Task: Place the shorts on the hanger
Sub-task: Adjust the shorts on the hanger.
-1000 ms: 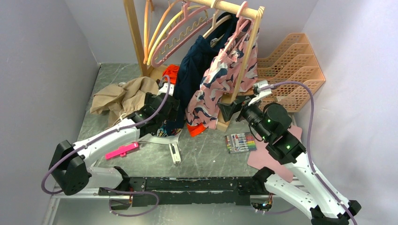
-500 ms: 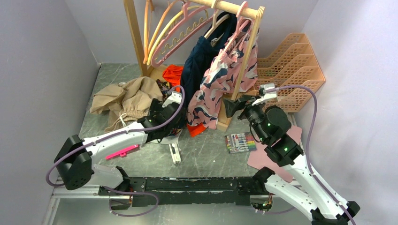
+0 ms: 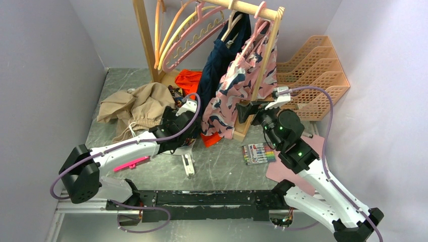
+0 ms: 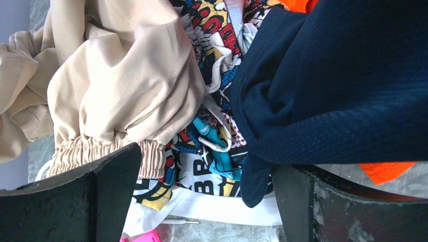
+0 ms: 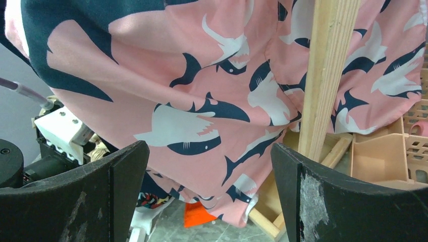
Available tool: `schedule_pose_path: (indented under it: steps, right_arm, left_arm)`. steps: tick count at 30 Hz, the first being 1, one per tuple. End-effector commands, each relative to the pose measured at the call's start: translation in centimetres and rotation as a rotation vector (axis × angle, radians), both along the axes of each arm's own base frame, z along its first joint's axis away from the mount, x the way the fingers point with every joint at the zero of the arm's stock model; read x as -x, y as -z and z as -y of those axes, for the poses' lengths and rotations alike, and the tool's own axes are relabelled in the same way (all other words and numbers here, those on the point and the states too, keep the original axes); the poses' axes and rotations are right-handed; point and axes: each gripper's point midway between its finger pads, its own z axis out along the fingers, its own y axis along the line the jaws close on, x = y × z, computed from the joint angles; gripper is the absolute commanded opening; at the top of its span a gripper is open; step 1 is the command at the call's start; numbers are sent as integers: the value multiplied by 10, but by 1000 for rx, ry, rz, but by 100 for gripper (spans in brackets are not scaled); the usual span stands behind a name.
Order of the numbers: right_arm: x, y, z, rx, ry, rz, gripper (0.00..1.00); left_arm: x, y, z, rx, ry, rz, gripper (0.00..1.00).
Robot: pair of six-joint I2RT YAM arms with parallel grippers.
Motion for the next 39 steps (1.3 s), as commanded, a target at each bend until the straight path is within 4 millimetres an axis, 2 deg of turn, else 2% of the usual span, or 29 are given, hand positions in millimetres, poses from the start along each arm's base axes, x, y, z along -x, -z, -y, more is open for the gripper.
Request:
schedule_pose_path:
  steps: [1, 39]
  right_arm:
    - [0, -11, 2, -38, 11, 32, 95]
    - [-1, -11, -6, -46, -22, 21, 96]
  left_arm:
    - [-3, -5, 3, 7, -1, 23, 99]
    - [-1, -7, 8, 33, 27, 13, 99]
